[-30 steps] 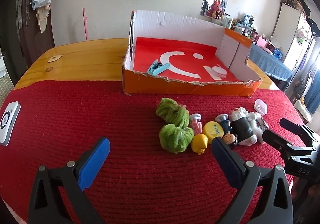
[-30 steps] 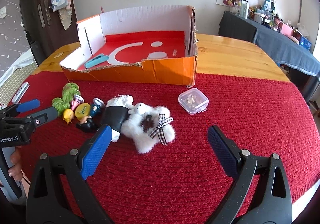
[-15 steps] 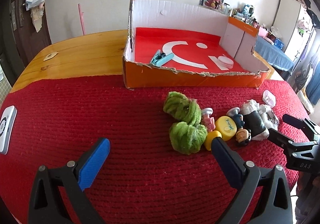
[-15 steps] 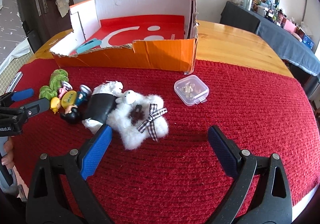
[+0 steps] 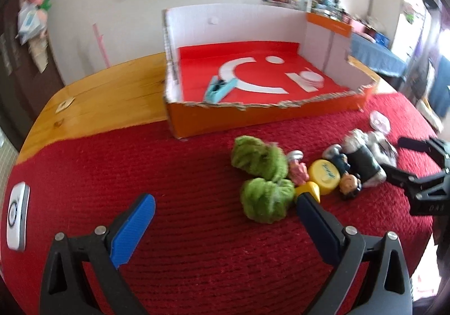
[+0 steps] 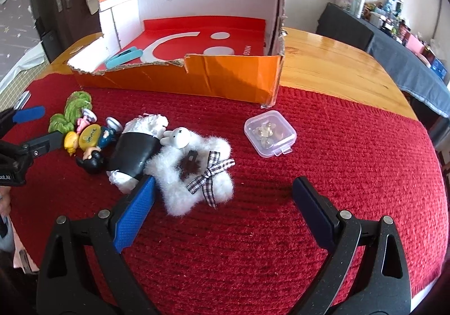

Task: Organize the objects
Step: 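Grasp the green knitted ball with the left gripper while the right gripper grasps the white plush bear, then lift and carry the green ball and plush bear with both grippers into the box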

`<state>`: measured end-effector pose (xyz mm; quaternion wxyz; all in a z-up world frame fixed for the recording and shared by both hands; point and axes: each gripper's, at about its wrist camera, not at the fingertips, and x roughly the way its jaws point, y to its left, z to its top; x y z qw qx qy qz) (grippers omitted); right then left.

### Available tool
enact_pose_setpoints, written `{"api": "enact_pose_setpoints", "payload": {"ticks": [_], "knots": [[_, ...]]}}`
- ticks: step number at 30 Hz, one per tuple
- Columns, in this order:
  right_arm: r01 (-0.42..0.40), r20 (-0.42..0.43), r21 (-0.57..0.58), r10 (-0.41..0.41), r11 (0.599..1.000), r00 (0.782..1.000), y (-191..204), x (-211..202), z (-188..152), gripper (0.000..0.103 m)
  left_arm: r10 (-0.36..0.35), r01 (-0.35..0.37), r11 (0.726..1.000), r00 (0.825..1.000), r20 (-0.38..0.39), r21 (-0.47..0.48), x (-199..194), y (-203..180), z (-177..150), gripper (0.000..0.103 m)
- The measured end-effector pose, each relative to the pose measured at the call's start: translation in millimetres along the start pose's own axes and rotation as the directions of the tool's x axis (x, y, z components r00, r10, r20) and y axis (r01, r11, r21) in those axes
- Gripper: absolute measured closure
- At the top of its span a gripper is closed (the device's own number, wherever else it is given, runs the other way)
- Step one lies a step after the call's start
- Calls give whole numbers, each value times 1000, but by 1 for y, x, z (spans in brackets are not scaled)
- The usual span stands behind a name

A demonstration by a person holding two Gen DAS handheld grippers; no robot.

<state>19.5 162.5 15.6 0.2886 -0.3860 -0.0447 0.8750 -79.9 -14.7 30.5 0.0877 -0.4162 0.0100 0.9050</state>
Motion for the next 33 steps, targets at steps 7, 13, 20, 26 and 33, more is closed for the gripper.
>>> {"api": "enact_pose_setpoints", "payload": {"ticks": [7, 13, 20, 26, 33], "knots": [[-38, -10, -37, 38, 999, 999, 0, 5, 6, 5, -78, 78, 996, 997, -19, 48, 7, -4, 6, 13], [-77, 0, -56, 77, 995, 997, 3, 6, 10, 23, -178, 179, 983, 984, -29, 39, 9, -6, 7, 34], [-127, 24, -60, 129, 990, 991, 7, 0, 9, 60, -184, 185, 981, 983, -15, 60, 5, -12, 2, 67], [-140, 57, -37, 142, 989, 988, 5, -8, 9, 66, -193, 193, 981, 981, 3, 37, 0, -9, 3, 68], [-148, 102, -29, 150, 989, 983, 4, -23, 15, 66, -202, 201, 979, 978, 45, 27, -16, -6, 8, 68]]}}
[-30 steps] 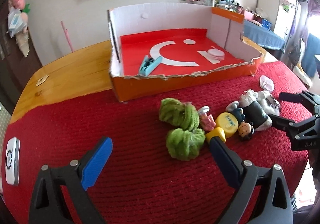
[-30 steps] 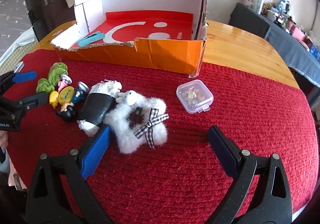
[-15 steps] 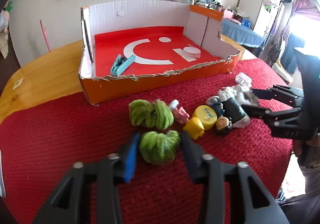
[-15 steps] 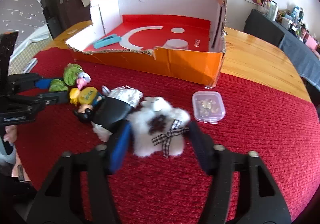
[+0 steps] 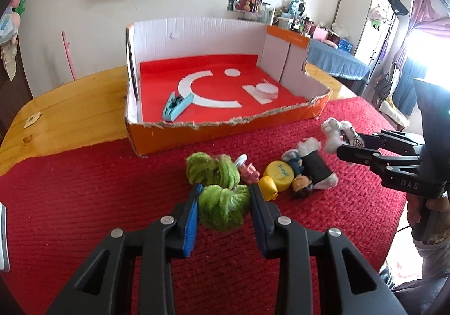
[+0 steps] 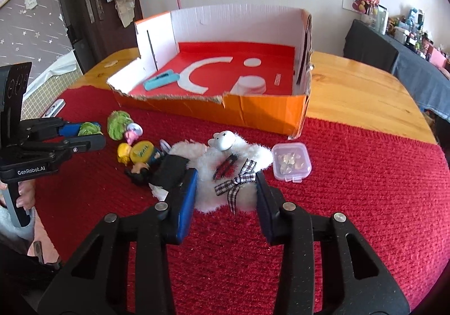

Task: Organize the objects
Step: 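Lift and carry the green ball and plush bear with both grippers into the box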

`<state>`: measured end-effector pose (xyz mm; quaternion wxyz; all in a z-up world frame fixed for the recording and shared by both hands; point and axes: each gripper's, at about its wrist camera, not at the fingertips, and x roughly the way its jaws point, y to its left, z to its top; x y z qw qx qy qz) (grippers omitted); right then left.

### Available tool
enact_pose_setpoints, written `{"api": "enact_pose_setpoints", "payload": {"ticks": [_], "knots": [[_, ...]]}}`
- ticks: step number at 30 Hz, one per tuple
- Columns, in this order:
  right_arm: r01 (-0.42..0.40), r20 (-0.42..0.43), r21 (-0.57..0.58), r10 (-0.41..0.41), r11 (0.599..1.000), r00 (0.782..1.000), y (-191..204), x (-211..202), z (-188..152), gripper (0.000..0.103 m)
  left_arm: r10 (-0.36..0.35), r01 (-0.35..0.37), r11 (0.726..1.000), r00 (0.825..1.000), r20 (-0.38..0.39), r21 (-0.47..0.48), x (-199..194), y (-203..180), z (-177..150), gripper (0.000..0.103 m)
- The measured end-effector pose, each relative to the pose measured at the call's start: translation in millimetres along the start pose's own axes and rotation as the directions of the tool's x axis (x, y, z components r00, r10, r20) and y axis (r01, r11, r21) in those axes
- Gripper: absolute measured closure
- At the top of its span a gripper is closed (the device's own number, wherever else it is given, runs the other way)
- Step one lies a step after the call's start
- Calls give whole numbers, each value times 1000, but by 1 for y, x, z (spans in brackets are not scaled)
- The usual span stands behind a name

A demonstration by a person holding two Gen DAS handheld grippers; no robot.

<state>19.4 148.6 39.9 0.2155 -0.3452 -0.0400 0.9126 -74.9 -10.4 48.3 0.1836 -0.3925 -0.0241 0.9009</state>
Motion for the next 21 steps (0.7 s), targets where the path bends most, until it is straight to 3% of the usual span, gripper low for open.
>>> {"api": "enact_pose_setpoints", "payload": {"ticks": [21], "knots": [[-32, 38, 41, 31, 999, 999, -2, -15, 6, 66, -13, 13, 1000, 999, 52, -2, -17, -4, 10, 68]]}}
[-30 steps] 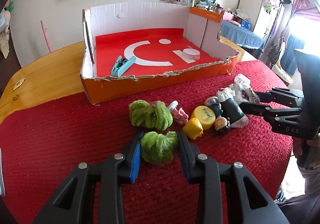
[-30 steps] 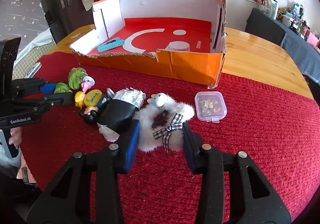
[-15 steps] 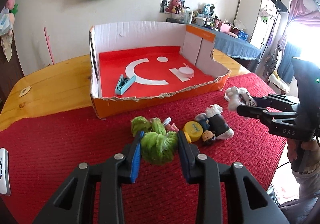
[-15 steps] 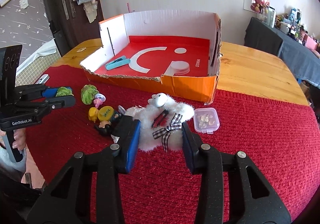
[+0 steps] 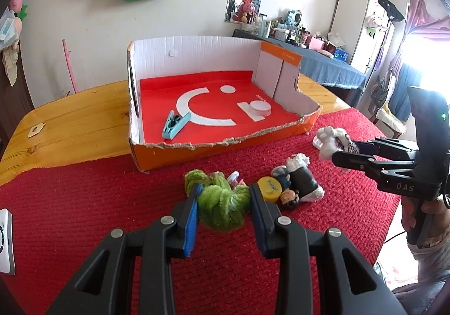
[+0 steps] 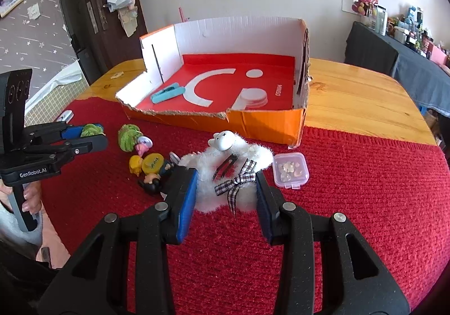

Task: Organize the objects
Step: 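Lift and carry the green ball and plush bear with both grippers into the box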

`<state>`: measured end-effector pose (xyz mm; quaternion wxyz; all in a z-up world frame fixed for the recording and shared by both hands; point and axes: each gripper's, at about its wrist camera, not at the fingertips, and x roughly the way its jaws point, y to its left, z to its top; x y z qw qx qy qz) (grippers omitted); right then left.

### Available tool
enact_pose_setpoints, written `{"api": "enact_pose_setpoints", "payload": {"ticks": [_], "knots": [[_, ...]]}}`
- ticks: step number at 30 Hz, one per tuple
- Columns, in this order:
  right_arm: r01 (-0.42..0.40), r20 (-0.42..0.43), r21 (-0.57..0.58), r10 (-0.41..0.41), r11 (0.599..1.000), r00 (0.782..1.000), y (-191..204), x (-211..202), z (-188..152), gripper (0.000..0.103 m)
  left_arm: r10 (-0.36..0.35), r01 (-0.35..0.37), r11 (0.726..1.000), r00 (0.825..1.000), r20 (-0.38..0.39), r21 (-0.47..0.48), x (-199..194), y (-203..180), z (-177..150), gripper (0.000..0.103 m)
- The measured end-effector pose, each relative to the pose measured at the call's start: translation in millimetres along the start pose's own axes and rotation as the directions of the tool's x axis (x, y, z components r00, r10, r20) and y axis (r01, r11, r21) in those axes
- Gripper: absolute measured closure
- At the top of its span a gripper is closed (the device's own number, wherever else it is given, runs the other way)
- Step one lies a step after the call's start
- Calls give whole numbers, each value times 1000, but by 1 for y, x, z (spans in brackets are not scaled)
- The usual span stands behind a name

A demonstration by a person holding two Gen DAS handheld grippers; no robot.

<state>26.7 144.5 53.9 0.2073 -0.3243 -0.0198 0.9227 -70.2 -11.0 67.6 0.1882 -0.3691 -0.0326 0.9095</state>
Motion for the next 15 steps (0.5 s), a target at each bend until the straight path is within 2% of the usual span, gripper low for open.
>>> {"api": "enact_pose_setpoints", "payload": {"ticks": [10, 15], "knots": [[-38, 55, -28, 40, 999, 998, 7, -9, 33, 66, 2, -3, 1000, 998, 66, 25, -9, -1, 32, 68], [-70, 46, -48, 72, 996, 996, 8, 4, 59, 66, -8, 6, 999, 999, 52, 49, 3, 2, 57, 68]]}}
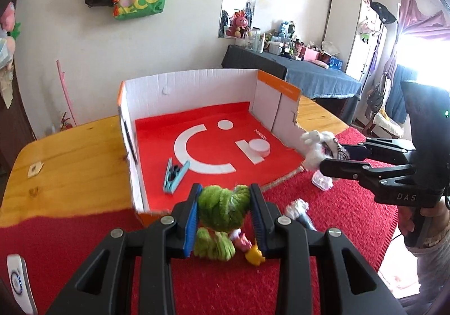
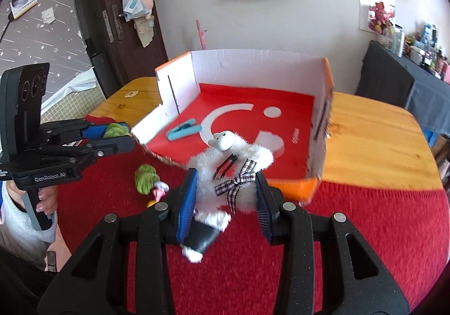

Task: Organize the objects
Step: 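Lift and carry the green ball and plush bear with both grippers into the box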

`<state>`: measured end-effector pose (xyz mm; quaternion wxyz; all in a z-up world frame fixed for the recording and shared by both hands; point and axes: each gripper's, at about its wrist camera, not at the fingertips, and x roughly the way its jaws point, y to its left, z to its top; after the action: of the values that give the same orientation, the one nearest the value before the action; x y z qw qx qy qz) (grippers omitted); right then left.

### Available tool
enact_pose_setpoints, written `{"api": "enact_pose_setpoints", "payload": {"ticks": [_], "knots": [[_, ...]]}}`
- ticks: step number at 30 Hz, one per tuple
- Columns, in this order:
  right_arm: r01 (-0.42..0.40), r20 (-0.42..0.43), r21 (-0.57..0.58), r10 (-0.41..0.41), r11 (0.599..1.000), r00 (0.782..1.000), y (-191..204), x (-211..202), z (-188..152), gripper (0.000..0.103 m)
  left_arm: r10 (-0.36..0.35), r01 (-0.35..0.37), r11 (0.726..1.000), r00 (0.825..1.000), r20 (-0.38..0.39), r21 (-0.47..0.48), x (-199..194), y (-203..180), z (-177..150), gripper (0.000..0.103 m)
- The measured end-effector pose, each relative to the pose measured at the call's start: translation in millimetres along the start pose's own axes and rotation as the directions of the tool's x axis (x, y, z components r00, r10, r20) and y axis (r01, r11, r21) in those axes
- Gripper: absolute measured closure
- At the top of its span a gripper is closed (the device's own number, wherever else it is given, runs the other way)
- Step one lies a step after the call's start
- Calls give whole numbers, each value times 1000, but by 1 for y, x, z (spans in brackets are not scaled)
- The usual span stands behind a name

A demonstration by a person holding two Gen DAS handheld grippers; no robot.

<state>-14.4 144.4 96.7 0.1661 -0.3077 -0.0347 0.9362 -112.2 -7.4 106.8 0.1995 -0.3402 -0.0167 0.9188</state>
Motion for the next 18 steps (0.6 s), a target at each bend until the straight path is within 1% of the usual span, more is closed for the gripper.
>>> {"api": "enact_pose_setpoints", "payload": {"ticks": [4, 7, 14, 18], "knots": [[-31, -42, -11, 30, 999, 999, -2, 22, 17, 66, -18, 18, 1000, 999, -38, 14, 18, 6, 14, 68], [-51, -89, -16, 49, 999, 995, -3, 42, 25, 66, -22, 24, 999, 996, -82, 29, 35, 11, 21, 68], [-83, -183, -12, 80, 996, 980, -9, 77, 34, 66, -38, 48, 998, 979, -202, 41, 74, 20, 24, 68], [-94, -234, 2, 91, 996, 968, -14, 91, 35, 66, -41, 56, 997, 967, -250, 55, 89, 21, 22, 68]]}}
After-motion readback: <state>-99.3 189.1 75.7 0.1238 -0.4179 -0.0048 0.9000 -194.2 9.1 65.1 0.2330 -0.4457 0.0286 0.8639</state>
